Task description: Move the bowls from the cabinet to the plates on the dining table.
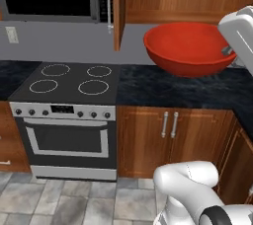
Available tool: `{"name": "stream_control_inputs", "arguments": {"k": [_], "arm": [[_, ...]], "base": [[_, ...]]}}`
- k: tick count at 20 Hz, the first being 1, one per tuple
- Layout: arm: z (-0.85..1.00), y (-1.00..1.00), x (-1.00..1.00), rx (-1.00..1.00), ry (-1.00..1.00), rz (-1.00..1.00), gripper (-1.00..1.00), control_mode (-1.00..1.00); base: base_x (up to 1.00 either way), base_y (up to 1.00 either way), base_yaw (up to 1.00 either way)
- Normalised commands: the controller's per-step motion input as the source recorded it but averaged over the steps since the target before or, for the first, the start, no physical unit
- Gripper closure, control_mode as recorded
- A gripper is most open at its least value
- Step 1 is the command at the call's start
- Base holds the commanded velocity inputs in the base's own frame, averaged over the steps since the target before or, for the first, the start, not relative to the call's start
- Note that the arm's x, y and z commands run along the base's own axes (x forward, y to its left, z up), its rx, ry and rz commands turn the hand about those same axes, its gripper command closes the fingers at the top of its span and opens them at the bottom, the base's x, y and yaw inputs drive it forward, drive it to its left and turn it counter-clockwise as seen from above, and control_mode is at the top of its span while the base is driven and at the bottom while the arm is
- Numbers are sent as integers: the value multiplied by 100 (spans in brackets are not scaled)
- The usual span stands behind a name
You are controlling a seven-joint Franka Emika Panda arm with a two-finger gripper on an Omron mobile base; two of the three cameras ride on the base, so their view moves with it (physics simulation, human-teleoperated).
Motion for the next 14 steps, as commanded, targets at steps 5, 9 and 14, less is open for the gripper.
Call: {"name": "stream_control_inputs", "arguments": {"k": [5,9,14], "arm": [[0,0,0,0,0,0,100,100],[0,0,0,0,0,0,100,100],[0,0,0,0,0,0,100,100]], "base": [[0,0,25],[0,0,25],[0,0,25]]}}
